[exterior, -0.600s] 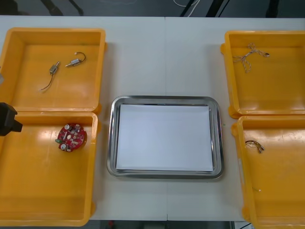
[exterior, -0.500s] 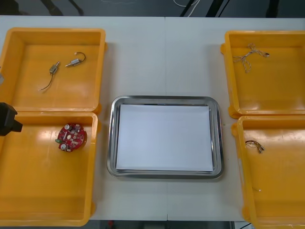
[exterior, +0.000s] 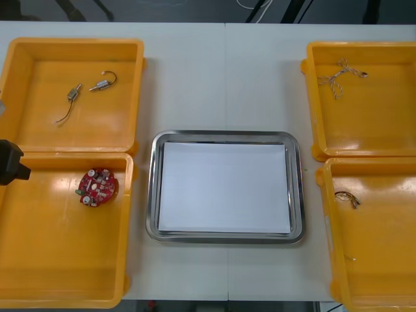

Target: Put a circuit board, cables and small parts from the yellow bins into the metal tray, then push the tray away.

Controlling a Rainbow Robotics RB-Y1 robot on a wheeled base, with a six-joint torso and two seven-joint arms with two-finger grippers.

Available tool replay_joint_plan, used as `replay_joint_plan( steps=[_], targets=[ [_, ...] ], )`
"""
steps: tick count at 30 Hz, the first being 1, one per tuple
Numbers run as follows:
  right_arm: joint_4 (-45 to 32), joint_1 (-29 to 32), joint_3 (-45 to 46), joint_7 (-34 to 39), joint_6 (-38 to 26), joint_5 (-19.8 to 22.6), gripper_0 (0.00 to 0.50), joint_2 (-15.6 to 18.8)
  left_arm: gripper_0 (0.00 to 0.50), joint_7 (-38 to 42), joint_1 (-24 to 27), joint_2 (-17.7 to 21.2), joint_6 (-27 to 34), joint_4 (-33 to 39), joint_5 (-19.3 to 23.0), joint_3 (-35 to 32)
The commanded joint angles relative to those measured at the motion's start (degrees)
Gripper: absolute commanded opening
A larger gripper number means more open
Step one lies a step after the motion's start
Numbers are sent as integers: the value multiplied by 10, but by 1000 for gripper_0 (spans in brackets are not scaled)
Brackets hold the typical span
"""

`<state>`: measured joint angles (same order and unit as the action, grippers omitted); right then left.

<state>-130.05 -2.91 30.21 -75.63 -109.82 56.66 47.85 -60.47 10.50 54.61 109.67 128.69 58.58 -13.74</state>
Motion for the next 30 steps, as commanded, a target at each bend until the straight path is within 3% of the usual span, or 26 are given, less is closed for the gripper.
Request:
replay_joint_plan(
  steps=[1, 30],
  targets=[
    [-14, -13, -6, -33, -2, -5, 500, 21, 500, -38, -7, 5, 3, 13, -5, -18],
    [-14, -13, -6, -33, -2, -5, 500, 21, 500, -38, -7, 5, 3, 13, -5, -18]
  ],
)
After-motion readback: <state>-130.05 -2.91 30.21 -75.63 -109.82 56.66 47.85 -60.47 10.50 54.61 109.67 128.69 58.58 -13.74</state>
